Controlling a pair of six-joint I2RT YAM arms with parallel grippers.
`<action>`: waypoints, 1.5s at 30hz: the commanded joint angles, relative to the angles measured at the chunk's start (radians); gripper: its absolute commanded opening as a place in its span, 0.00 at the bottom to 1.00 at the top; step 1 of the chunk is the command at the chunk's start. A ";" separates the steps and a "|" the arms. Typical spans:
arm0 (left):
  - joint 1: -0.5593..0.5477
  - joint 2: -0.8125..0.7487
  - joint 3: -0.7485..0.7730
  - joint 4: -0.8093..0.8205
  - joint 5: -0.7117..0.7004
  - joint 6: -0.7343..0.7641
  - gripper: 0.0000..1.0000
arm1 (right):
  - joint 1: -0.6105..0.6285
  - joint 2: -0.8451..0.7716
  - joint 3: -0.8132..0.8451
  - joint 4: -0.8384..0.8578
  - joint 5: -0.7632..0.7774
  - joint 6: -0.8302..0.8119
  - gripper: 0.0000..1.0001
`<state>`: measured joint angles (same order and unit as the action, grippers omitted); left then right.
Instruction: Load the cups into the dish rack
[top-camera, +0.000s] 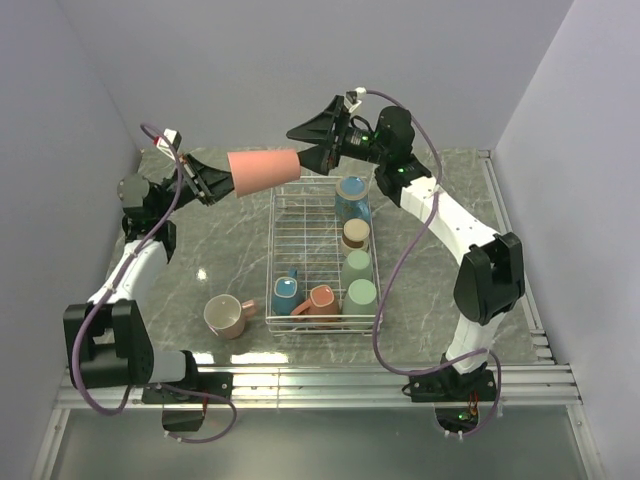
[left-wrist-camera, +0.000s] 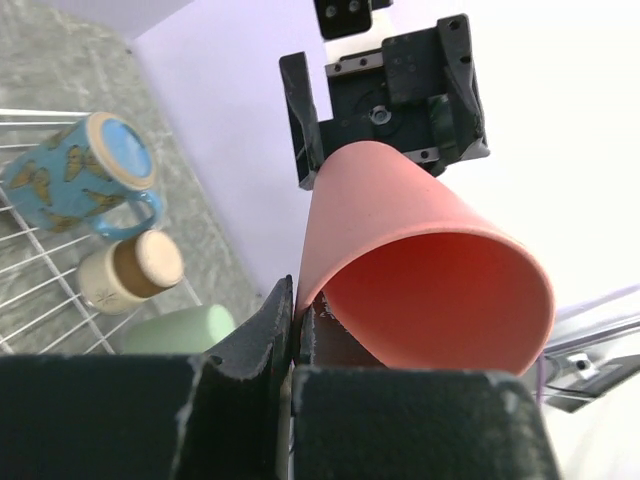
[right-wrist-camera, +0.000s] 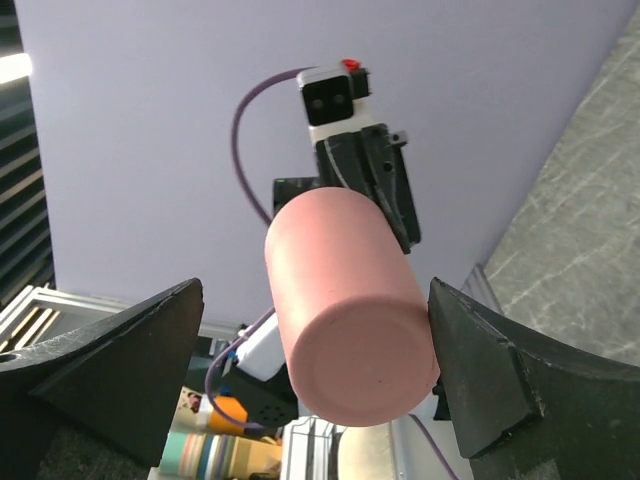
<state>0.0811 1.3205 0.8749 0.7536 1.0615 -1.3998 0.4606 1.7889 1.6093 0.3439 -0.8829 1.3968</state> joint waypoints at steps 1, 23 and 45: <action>-0.001 0.043 -0.019 0.291 -0.043 -0.158 0.00 | 0.030 0.012 0.015 0.103 -0.048 0.064 1.00; 0.002 0.115 -0.002 0.345 -0.008 -0.195 0.00 | 0.055 0.032 0.044 0.017 -0.031 -0.004 0.70; 0.003 -0.030 0.154 -1.135 -0.506 0.809 0.61 | 0.015 0.201 0.682 -1.241 0.485 -0.798 0.00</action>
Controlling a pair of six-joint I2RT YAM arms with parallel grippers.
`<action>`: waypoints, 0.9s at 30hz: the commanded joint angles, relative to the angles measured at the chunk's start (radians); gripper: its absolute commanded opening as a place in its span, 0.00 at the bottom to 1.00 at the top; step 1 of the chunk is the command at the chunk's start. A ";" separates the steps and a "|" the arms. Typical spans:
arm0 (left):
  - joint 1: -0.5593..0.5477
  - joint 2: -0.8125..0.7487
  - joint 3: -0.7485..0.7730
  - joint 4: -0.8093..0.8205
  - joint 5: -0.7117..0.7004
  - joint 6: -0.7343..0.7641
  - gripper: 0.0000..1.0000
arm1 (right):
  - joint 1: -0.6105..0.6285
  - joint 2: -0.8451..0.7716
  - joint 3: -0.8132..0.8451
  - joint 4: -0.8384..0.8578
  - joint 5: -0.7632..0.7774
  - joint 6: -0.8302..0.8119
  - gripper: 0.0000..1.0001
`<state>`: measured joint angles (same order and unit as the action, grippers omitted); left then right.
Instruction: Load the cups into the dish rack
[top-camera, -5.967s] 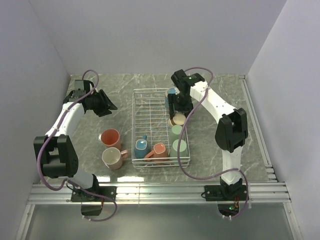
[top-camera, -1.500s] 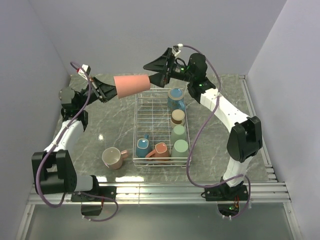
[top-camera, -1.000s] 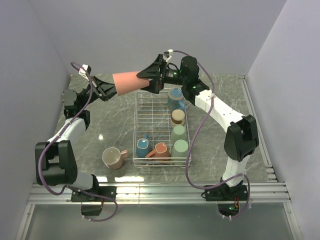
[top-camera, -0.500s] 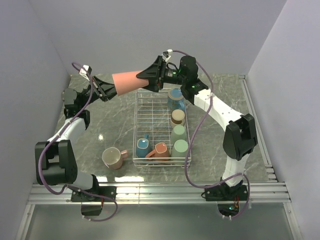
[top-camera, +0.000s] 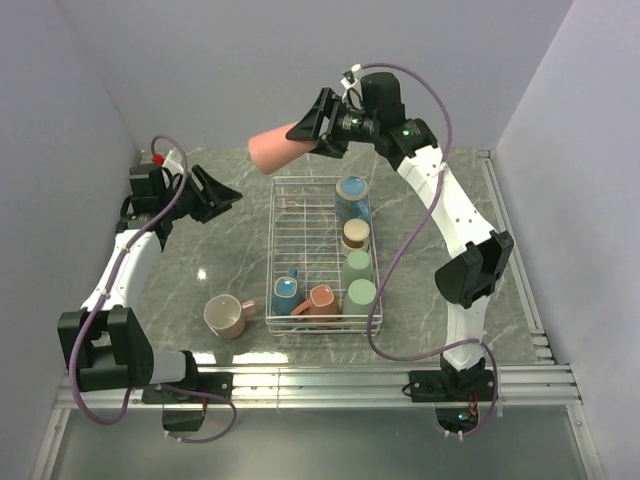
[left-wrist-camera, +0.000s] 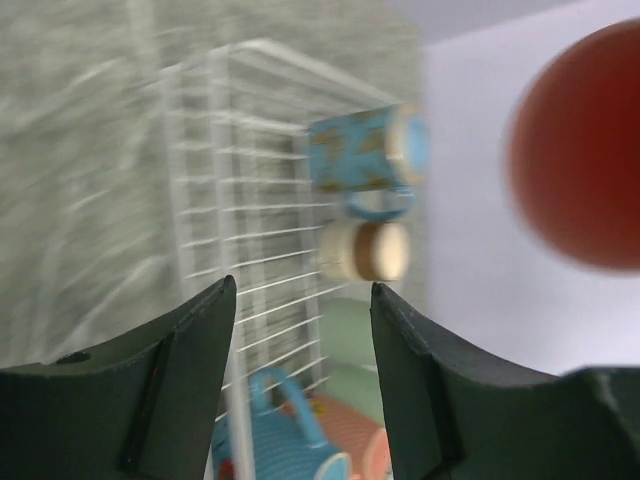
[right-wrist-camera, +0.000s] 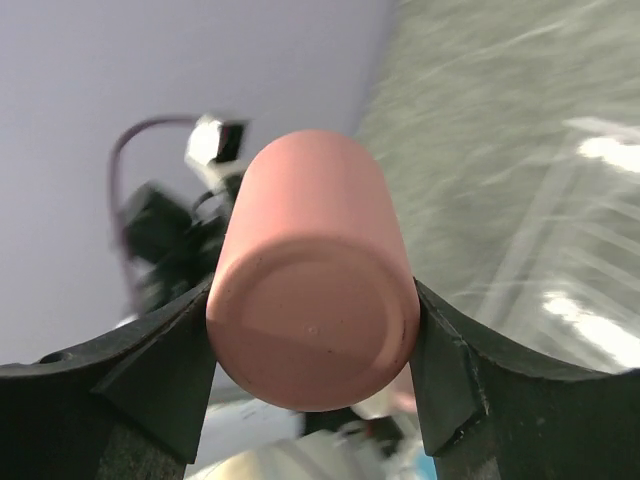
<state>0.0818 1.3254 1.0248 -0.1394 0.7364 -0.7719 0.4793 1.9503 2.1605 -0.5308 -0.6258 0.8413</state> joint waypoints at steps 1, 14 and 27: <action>0.004 -0.040 0.006 -0.299 -0.213 0.193 0.61 | 0.005 0.047 0.145 -0.438 0.324 -0.264 0.00; 0.001 -0.161 -0.083 -0.450 -0.379 0.229 0.55 | 0.194 0.104 0.118 -0.528 0.771 -0.361 0.00; 0.001 -0.232 -0.121 -0.589 -0.462 0.286 0.54 | 0.216 0.220 0.117 -0.426 0.936 -0.401 0.00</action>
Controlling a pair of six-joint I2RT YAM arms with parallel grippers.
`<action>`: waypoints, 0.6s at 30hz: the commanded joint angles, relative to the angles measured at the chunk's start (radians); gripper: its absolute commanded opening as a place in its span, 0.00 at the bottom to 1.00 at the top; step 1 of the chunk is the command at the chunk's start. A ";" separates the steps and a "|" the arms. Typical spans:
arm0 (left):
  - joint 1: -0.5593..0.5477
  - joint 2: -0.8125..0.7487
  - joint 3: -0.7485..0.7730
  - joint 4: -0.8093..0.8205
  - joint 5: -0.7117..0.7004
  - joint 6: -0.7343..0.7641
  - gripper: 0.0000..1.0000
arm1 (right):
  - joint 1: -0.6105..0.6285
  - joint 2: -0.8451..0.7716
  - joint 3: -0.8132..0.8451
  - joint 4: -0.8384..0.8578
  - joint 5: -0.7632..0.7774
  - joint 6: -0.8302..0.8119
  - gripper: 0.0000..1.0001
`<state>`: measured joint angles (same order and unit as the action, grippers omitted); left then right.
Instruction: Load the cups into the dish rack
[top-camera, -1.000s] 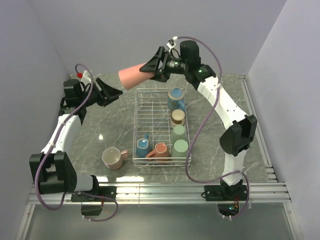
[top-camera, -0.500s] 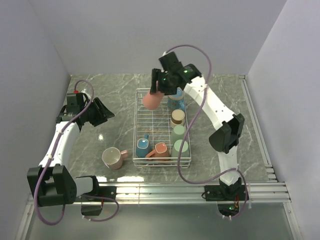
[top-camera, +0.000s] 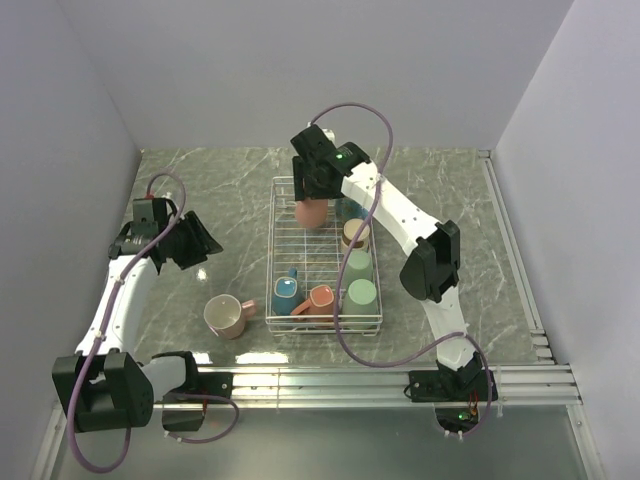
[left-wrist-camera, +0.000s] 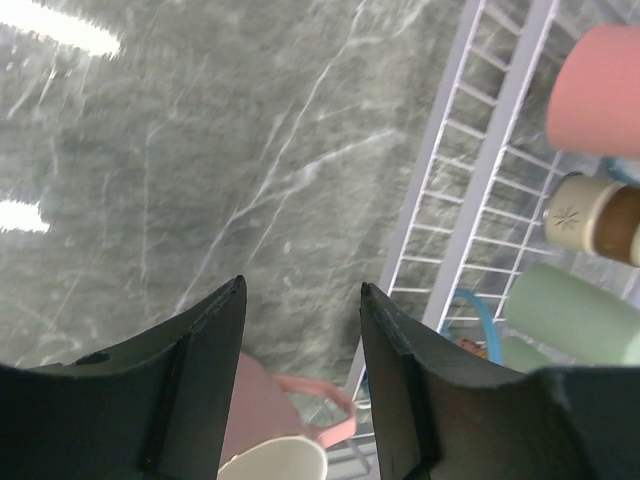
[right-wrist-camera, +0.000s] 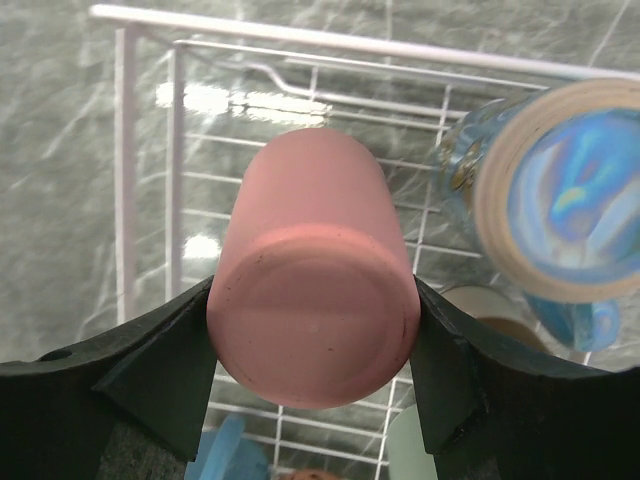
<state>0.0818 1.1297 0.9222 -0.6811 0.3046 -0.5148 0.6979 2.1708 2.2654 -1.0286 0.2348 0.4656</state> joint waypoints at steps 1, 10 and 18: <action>0.001 -0.044 -0.025 -0.061 -0.029 0.027 0.54 | -0.005 0.018 0.029 0.071 0.071 -0.025 0.00; 0.001 -0.071 -0.039 -0.075 0.070 0.056 0.55 | -0.001 0.060 0.005 0.093 0.014 -0.019 0.22; -0.002 -0.059 -0.011 -0.084 0.080 0.055 0.55 | 0.006 0.083 0.028 0.082 0.009 -0.035 0.73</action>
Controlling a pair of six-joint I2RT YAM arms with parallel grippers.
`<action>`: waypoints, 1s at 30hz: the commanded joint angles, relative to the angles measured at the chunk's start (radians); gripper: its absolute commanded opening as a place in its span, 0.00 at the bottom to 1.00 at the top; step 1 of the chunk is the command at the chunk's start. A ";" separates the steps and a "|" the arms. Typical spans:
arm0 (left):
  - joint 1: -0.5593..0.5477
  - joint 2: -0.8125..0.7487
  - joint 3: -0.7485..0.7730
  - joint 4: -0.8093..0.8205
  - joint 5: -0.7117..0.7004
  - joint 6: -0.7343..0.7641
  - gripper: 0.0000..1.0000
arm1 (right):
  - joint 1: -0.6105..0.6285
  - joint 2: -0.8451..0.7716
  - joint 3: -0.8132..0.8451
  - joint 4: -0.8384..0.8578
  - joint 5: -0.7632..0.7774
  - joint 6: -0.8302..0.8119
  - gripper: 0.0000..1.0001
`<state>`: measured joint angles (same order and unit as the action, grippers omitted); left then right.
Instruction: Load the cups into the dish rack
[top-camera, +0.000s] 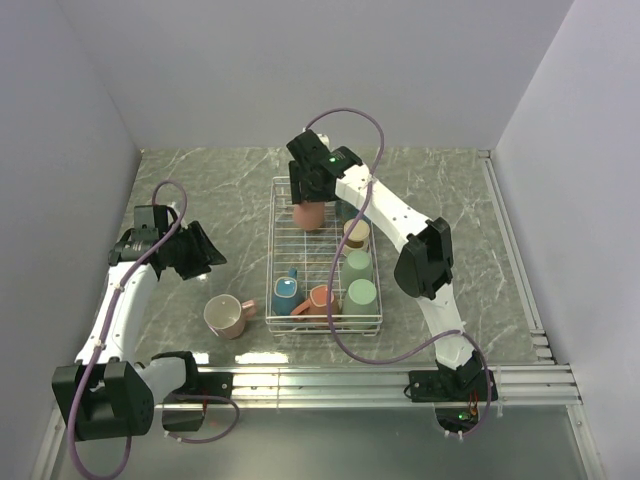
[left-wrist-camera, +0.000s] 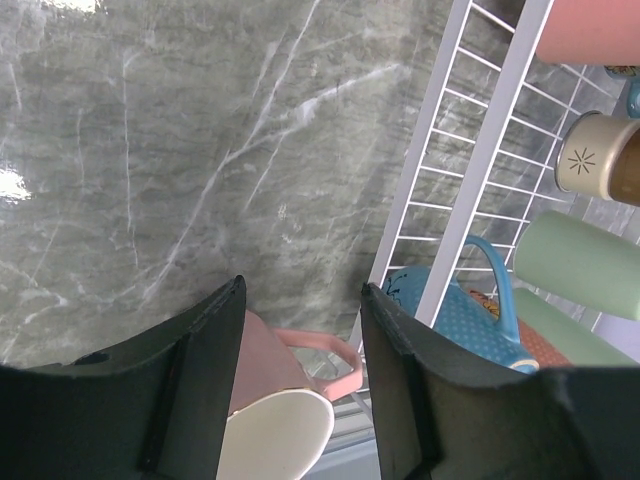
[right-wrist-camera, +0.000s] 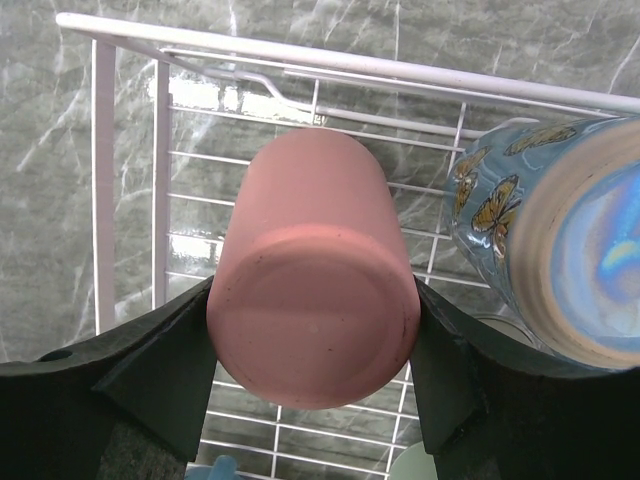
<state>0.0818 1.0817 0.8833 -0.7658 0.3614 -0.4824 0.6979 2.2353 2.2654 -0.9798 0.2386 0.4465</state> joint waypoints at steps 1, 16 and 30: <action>-0.002 -0.009 0.029 -0.001 0.025 0.024 0.55 | 0.006 0.020 0.036 0.033 0.005 -0.019 0.82; -0.007 -0.061 0.013 -0.052 -0.053 0.036 0.54 | 0.021 -0.080 -0.001 0.023 -0.010 -0.017 0.97; -0.004 -0.176 -0.023 -0.006 -0.162 -0.114 0.57 | 0.041 -0.244 -0.115 -0.026 -0.045 -0.003 0.99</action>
<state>0.0792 0.9596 0.8703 -0.8112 0.2615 -0.5262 0.7372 2.0731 2.1574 -0.9909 0.1986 0.4335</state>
